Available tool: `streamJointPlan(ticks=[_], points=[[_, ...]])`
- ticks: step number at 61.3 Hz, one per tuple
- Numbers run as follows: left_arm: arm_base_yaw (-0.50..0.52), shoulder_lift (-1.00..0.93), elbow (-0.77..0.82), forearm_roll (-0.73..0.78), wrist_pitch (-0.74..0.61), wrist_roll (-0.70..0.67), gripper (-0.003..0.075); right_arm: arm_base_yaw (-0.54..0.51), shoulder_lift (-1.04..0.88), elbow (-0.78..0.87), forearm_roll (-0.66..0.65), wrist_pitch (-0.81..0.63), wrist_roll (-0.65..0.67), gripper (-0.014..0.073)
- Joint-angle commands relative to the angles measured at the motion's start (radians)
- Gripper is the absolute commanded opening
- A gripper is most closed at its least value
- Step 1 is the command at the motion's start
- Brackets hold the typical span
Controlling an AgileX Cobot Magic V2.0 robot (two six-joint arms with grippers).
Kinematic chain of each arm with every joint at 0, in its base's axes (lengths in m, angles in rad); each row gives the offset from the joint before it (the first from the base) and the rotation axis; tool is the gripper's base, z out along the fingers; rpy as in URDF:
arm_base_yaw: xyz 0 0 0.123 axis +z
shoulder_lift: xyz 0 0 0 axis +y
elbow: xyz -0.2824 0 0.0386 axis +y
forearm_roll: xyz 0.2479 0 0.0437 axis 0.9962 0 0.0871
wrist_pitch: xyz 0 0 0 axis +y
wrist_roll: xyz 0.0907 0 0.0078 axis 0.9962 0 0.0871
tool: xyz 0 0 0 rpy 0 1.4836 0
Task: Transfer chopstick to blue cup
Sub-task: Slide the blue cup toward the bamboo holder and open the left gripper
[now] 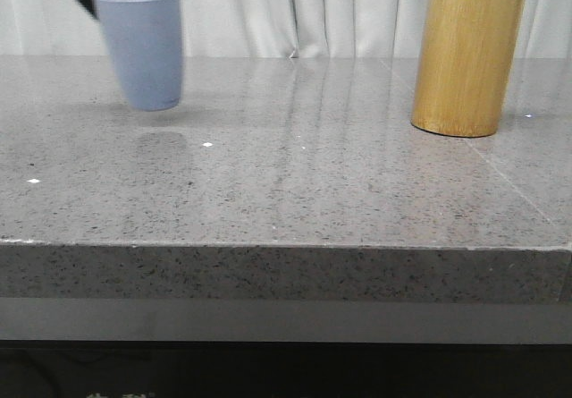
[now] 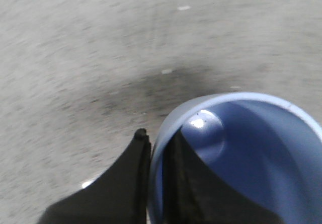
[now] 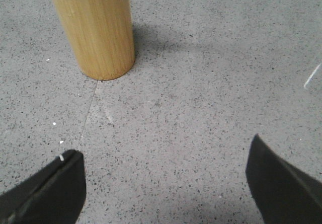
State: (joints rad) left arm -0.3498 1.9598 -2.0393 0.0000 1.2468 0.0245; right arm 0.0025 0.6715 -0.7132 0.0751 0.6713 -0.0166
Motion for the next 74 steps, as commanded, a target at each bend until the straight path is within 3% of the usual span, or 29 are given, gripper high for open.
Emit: streamJointPlan(ticks=[1, 23, 52, 66, 74], points=[[-0.07, -0.05, -0.058, -0.013, -0.023, 0.028, -0.0019, 0.002, 0.004, -0.035, 0.002, -0.077, -0.007, 0.0652], [-0.208, 0.077, -0.244, -0.014, 0.007, 0.039, -0.0019, 0.002, 0.004, -0.035, 0.002, -0.076, -0.007, 0.0652], [-0.233, 0.121, -0.255, -0.037, -0.008, 0.039, -0.0007, 0.002, 0.004, -0.035, 0.002, -0.076, -0.007, 0.0652], [-0.233, 0.121, -0.255, -0.055, -0.005, 0.039, 0.026, 0.002, 0.004, -0.035, 0.005, -0.076, -0.007, 0.0652], [-0.233, 0.117, -0.255, -0.062, -0.005, 0.039, 0.0304, 0.002, 0.004, -0.035, 0.01, -0.076, -0.007, 0.0652]])
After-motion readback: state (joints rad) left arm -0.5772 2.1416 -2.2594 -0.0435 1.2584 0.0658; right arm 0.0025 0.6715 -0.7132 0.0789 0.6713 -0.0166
